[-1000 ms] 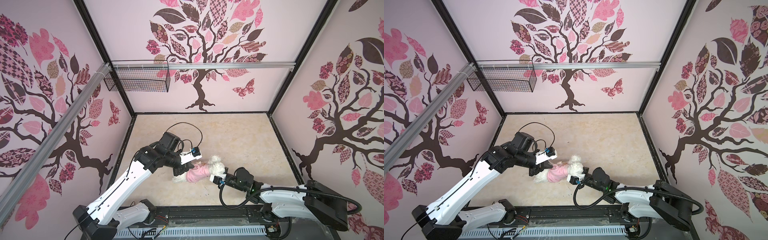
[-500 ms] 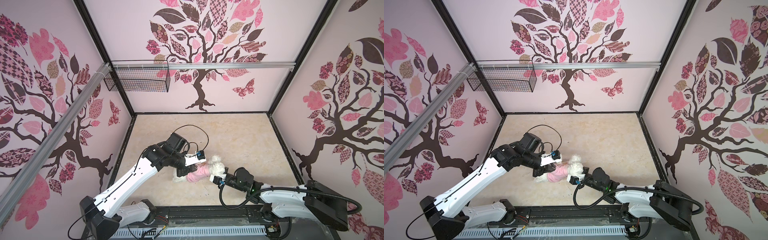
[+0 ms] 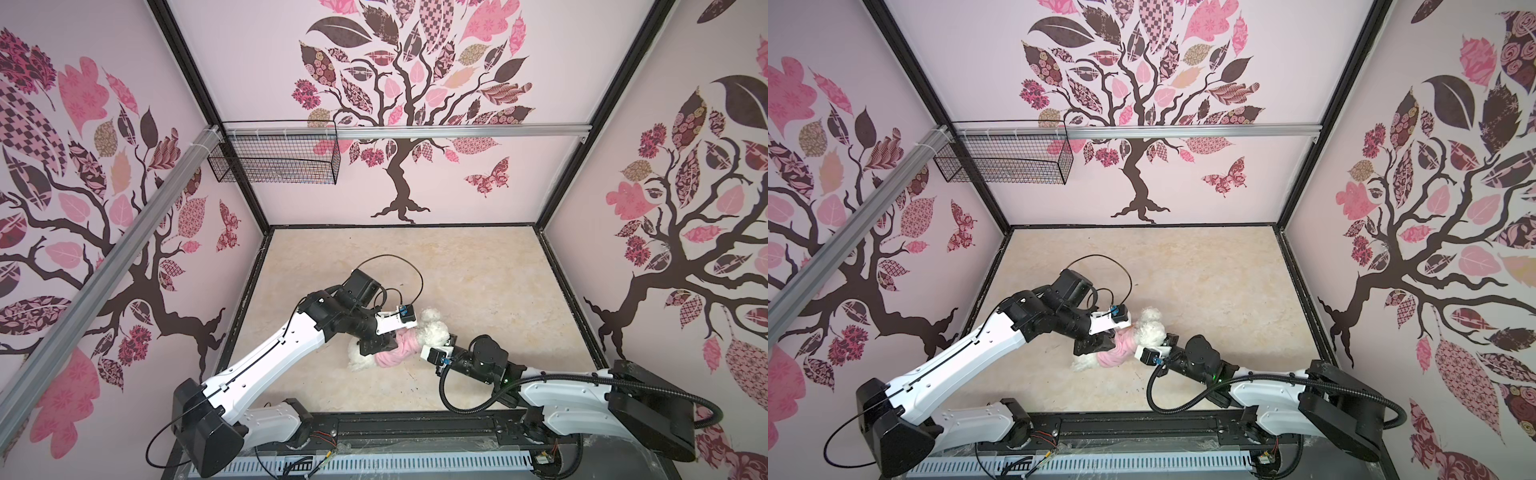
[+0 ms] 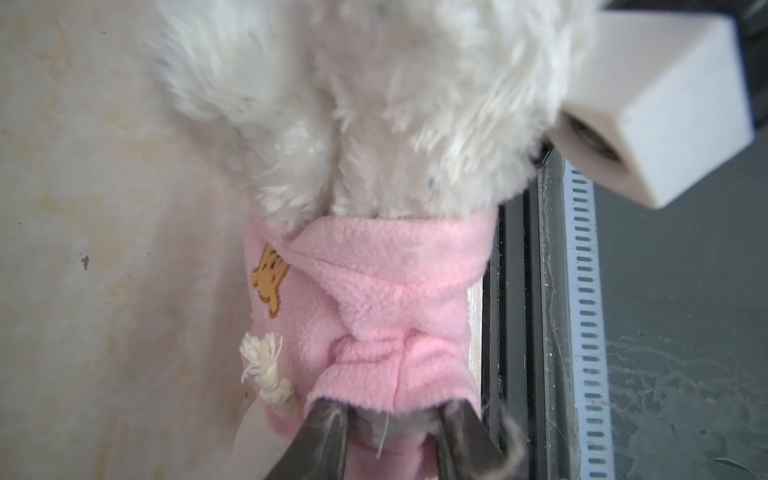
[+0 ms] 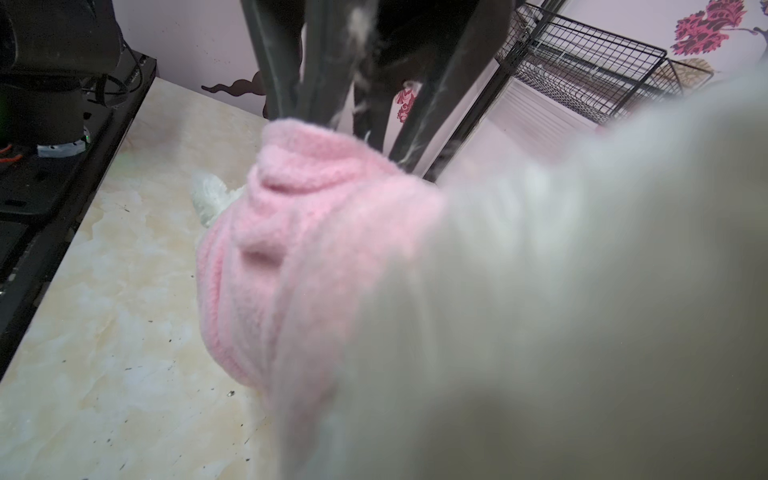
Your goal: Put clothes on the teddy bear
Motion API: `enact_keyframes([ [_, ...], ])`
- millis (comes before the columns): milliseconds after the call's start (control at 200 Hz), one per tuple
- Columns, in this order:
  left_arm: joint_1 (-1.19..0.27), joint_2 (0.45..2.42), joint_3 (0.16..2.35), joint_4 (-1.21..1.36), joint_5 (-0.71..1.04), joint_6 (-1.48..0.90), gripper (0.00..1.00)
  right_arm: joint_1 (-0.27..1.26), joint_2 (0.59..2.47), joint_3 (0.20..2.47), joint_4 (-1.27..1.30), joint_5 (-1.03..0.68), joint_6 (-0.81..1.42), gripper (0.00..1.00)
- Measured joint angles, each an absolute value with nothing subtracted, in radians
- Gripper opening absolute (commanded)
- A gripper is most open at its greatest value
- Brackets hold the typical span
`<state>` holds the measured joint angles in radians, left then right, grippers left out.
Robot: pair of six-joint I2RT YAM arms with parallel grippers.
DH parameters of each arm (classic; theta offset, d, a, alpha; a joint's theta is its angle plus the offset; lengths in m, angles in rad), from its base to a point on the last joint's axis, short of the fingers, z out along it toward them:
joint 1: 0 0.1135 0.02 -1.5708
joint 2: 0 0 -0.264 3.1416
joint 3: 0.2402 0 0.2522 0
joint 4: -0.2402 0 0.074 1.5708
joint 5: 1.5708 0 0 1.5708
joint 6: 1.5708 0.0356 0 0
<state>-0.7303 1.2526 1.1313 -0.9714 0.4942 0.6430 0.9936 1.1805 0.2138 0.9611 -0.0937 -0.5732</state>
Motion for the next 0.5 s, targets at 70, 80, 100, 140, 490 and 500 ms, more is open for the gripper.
enact_keyframes([
  [70,-0.750,1.271,1.114,-0.963,0.496,0.639,0.18,0.994,1.195,0.214,0.970,-0.087,-0.548,0.06],
  [80,-0.753,1.274,1.112,-0.964,0.496,0.631,0.17,0.994,1.196,0.214,0.970,-0.085,-0.544,0.06],
  [100,-0.757,1.280,1.108,-0.962,0.497,0.634,0.14,0.994,1.200,0.214,0.970,-0.084,-0.539,0.06],
  [140,-0.764,1.290,1.102,-0.958,0.498,0.627,0.09,0.994,1.204,0.214,0.969,-0.080,-0.525,0.06],
  [490,-0.738,1.129,1.032,-0.773,0.468,0.538,0.00,0.991,1.160,0.161,0.988,0.049,-0.327,0.19],
  [500,-0.735,1.121,1.027,-0.762,0.469,0.534,0.00,0.991,1.155,0.160,0.987,0.052,-0.321,0.20],
])
